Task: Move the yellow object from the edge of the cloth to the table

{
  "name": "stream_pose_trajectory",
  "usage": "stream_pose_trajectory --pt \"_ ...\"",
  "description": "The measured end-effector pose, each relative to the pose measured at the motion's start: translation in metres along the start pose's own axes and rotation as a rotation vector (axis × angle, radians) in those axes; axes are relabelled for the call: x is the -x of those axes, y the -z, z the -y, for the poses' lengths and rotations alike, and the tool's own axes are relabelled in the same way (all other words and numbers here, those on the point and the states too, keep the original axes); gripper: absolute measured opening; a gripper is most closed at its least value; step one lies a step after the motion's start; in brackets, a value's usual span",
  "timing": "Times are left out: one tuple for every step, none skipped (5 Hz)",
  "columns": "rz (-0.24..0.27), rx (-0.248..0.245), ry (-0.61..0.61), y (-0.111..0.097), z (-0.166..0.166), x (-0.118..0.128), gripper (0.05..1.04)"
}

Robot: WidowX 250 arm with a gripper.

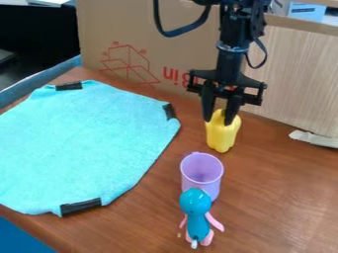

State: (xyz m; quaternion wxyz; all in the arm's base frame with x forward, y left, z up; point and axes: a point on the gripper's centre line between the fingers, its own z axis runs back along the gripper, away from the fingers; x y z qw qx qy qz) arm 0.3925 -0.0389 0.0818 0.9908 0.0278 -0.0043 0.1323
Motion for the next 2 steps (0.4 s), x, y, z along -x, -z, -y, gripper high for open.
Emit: stream_pose_trajectory --pt "0.034 0.022 0.003 -0.016 -0.002 0.006 0.886" --pt "0.126 0.049 -0.011 -0.051 -0.009 0.014 1.005"
